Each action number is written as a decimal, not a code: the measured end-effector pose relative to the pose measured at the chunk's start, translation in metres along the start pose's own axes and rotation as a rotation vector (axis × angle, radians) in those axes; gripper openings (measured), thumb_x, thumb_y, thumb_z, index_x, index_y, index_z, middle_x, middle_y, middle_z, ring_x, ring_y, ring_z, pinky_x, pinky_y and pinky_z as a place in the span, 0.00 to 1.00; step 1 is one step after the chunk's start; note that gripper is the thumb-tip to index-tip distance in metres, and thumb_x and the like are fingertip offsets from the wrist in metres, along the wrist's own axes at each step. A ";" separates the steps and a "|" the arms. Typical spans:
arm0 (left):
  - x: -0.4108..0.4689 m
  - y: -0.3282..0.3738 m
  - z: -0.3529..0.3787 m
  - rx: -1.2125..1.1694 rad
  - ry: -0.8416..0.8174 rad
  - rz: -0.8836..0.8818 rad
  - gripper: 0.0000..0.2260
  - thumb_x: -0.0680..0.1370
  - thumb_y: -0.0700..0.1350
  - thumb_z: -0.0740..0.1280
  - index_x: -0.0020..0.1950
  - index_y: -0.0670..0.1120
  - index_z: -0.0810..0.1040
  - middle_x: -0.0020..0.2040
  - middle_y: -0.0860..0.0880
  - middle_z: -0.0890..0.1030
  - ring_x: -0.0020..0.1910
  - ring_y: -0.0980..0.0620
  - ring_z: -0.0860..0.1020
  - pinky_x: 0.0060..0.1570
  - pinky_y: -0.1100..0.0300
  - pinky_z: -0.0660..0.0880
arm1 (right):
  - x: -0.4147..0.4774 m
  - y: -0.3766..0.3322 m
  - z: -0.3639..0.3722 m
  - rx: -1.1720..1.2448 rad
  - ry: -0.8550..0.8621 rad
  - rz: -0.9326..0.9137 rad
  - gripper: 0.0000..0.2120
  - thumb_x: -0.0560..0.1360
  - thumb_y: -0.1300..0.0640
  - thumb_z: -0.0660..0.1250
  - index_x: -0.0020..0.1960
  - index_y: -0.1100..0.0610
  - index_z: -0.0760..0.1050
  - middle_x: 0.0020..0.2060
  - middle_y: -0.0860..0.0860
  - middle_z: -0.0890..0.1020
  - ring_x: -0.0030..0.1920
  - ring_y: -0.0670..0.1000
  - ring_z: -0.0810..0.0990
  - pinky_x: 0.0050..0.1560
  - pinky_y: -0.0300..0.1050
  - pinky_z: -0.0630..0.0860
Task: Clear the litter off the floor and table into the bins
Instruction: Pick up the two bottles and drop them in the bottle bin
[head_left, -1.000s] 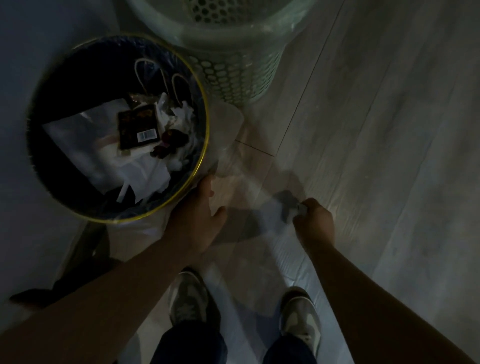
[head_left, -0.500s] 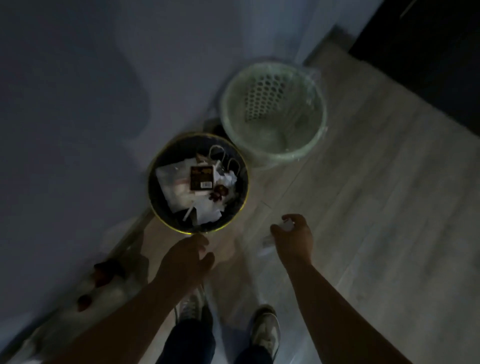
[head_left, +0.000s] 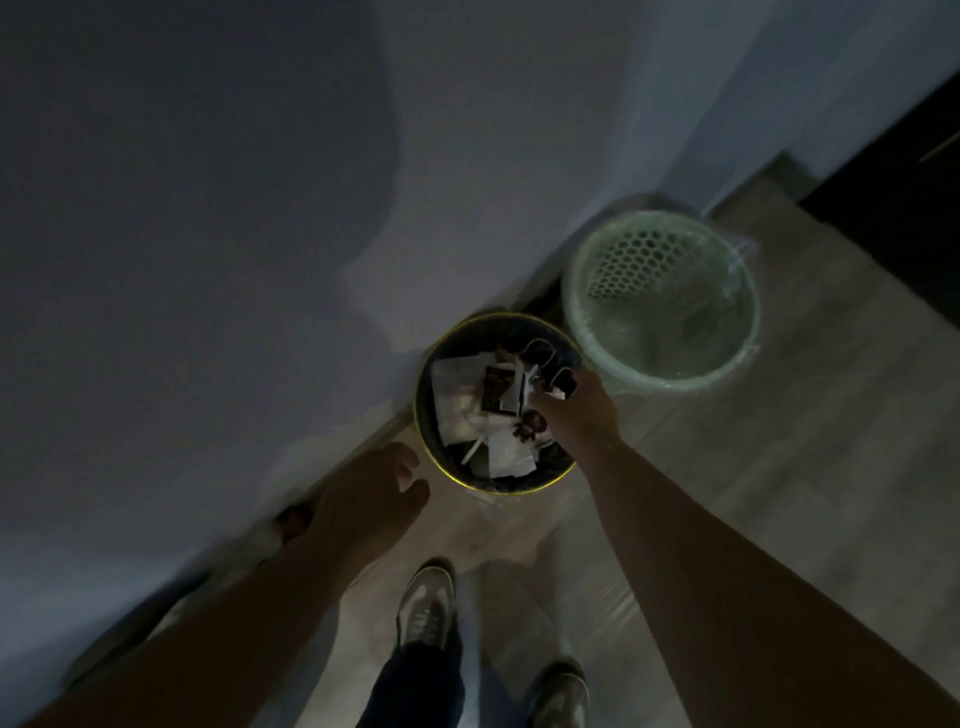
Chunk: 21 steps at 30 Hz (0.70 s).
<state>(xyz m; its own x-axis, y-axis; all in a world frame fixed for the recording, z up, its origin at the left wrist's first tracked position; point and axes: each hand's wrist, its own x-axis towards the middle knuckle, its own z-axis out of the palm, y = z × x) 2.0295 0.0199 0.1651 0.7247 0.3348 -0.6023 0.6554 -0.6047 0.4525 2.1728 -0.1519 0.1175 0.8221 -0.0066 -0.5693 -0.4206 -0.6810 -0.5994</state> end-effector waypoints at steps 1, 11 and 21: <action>-0.003 0.001 -0.004 -0.014 -0.002 -0.008 0.11 0.77 0.45 0.66 0.59 0.45 0.75 0.53 0.48 0.79 0.56 0.50 0.77 0.59 0.56 0.72 | -0.005 0.001 -0.003 -0.052 -0.023 -0.010 0.22 0.71 0.53 0.71 0.63 0.58 0.72 0.52 0.53 0.79 0.56 0.57 0.78 0.46 0.40 0.66; -0.095 0.072 -0.094 -0.086 0.107 0.043 0.08 0.75 0.43 0.66 0.54 0.46 0.78 0.50 0.47 0.81 0.53 0.47 0.78 0.56 0.55 0.73 | -0.117 -0.068 -0.107 -0.324 -0.113 -0.191 0.16 0.72 0.55 0.70 0.57 0.57 0.76 0.51 0.55 0.81 0.55 0.55 0.79 0.47 0.40 0.70; -0.290 0.186 -0.257 0.058 0.451 0.326 0.13 0.77 0.48 0.67 0.60 0.48 0.77 0.55 0.52 0.80 0.52 0.52 0.78 0.50 0.66 0.70 | -0.294 -0.245 -0.284 -0.627 -0.154 -0.826 0.18 0.75 0.55 0.67 0.63 0.55 0.72 0.55 0.53 0.78 0.57 0.53 0.77 0.56 0.42 0.71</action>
<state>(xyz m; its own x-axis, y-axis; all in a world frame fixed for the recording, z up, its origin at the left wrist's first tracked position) 1.9959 -0.0042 0.5934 0.9155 0.3920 -0.0901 0.3783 -0.7631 0.5239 2.1432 -0.1917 0.5915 0.6867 0.6965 -0.2082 0.5596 -0.6893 -0.4602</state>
